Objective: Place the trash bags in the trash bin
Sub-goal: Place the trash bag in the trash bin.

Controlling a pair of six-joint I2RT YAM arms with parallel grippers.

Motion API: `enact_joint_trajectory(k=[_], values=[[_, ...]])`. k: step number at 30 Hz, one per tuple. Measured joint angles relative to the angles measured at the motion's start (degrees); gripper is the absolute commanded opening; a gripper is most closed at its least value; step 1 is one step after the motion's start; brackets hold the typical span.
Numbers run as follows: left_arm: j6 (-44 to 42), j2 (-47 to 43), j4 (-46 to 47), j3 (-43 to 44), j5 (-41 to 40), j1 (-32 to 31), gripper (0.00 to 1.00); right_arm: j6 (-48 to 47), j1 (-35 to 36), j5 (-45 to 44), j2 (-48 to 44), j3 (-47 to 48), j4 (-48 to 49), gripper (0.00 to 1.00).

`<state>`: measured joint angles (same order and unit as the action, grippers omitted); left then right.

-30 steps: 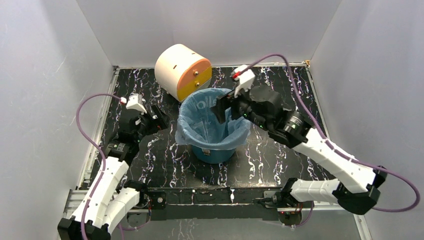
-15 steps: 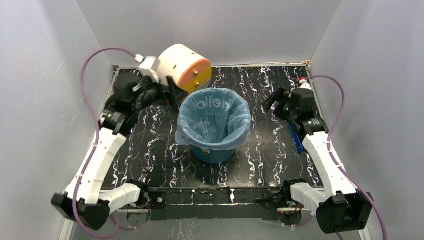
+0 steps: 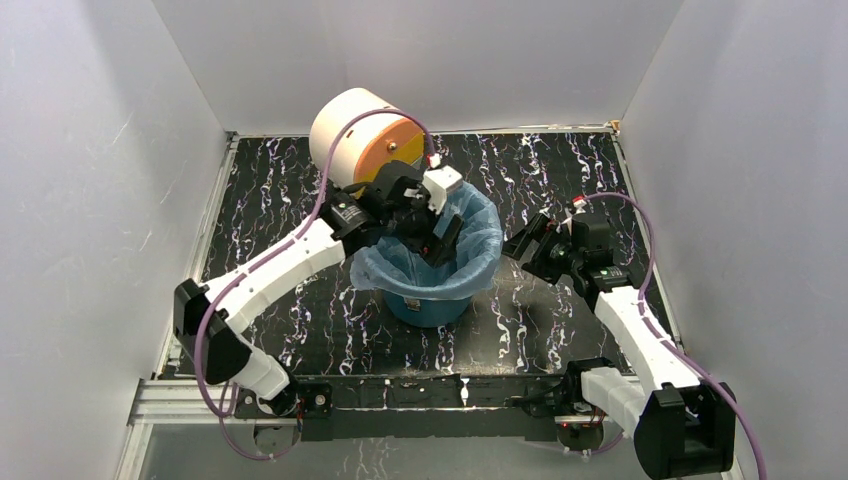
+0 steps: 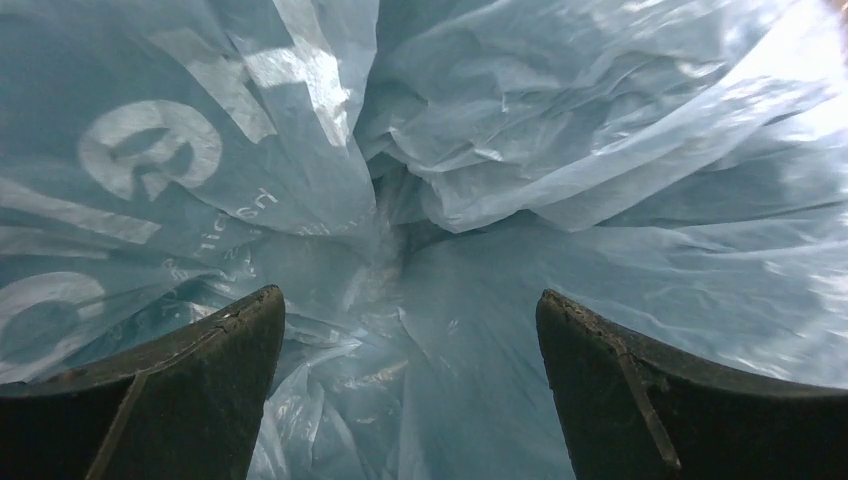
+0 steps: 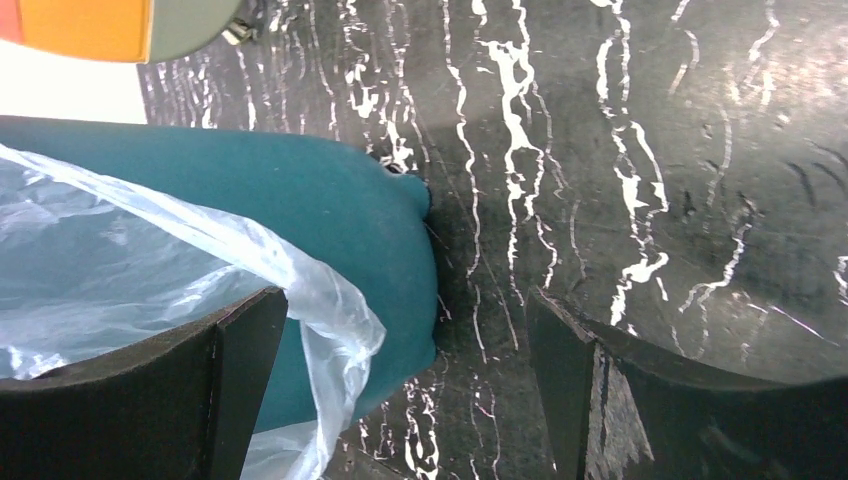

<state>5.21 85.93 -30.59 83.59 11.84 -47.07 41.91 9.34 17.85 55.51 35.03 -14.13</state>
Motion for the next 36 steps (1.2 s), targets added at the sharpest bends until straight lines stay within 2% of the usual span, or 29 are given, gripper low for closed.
enact_joint_trajectory(k=[8,14,25,36], values=[[-2.73,2.97,-1.33,-0.61,-2.29,-1.9,0.94,1.18,0.0,5.14,3.74,0.02,2.16,0.99],[-3.15,3.93,0.35,-6.25,-2.62,-2.49,0.93,2.99,0.0,6.8,4.13,-0.26,2.8,0.99],[-8.87,7.63,3.52,-11.58,4.39,-3.02,0.91,4.28,0.0,6.62,3.96,-1.14,3.1,0.99],[-9.79,13.64,3.04,-13.09,3.63,-3.04,0.91,3.48,0.0,2.89,-0.02,-1.14,-0.02,0.99]])
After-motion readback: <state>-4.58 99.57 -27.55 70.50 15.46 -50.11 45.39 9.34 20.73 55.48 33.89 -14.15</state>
